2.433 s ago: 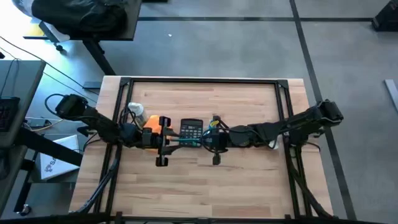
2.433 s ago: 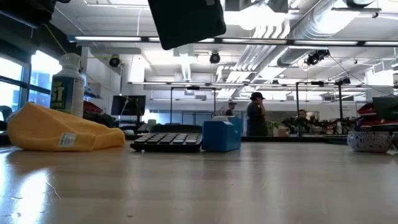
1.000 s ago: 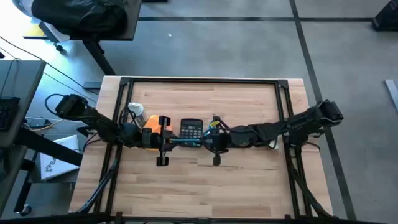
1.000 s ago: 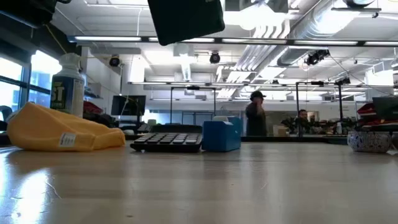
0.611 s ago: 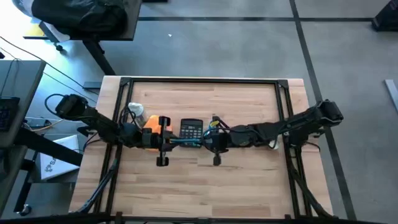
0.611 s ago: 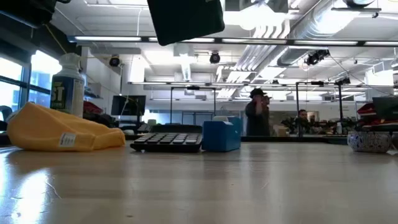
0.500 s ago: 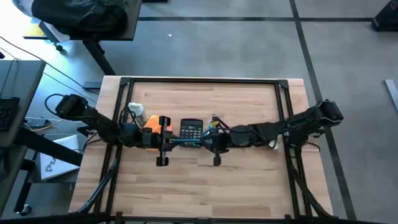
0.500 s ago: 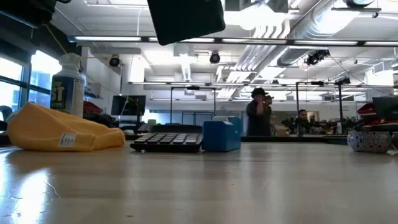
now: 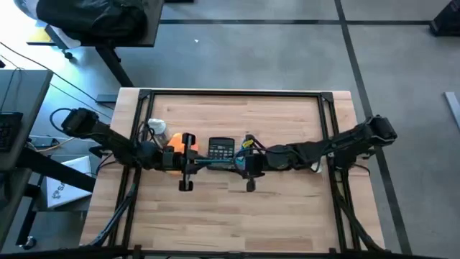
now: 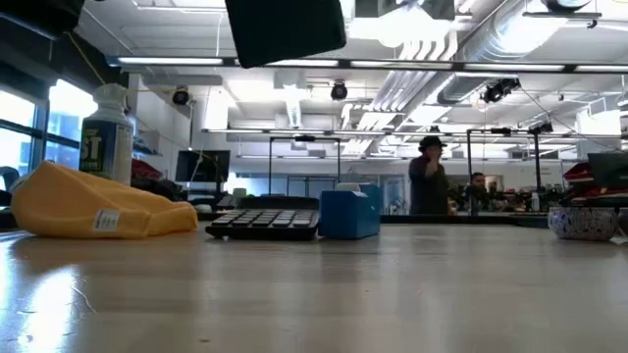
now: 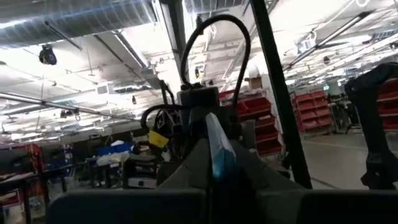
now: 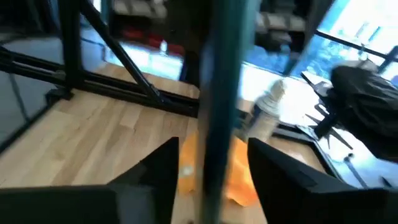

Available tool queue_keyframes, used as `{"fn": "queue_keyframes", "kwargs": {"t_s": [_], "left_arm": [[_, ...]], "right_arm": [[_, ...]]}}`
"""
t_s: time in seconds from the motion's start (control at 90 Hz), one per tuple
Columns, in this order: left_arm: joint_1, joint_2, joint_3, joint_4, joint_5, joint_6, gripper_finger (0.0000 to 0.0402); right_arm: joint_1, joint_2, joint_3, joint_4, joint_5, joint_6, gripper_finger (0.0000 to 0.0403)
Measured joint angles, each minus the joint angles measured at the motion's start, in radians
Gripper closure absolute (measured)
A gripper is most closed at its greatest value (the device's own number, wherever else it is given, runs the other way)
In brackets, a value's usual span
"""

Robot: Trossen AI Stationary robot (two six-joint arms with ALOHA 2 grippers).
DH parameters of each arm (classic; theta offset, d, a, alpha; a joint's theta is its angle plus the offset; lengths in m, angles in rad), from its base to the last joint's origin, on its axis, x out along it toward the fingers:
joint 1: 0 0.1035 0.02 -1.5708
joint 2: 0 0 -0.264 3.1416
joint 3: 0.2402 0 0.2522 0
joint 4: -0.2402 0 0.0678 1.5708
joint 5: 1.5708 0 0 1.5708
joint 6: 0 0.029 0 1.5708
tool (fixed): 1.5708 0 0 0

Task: Apply microfiber cloth
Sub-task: Wipe the tablet with the orange microfiber cloth

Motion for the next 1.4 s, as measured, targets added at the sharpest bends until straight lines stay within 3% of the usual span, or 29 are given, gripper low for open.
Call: {"fn": "queue_keyframes", "kwargs": {"t_s": [0.256,0.556,0.811,0.978,1.233,1.4], "left_arm": [[-0.068,-0.178,0.000,-0.251,-0.157,0.056,0.0392],[-0.129,-0.313,-0.002,-0.459,-0.224,0.041,0.0391],[-0.120,-0.333,-0.087,-0.345,-0.144,-0.033,0.0391],[-0.086,-0.264,-0.120,-0.297,-0.137,-0.084,0.0391],[-0.066,-0.157,-0.116,-0.208,-0.132,-0.087,0.0390],[-0.045,-0.108,-0.116,-0.125,-0.106,-0.104,0.0390]], "right_arm": [[0.025,-0.054,0.000,-0.069,0.173,-0.013,0.0204],[0.026,-0.060,0.000,-0.119,0.182,0.058,0.0201],[0.025,-0.049,0.000,0.010,0.064,0.062,0.0201],[0.014,-0.013,0.000,0.153,0.012,0.025,0.0201],[-0.012,0.024,0.000,0.192,-0.107,0.117,0.0208],[-0.014,0.024,0.000,0.237,-0.097,0.111,0.0208]]}}
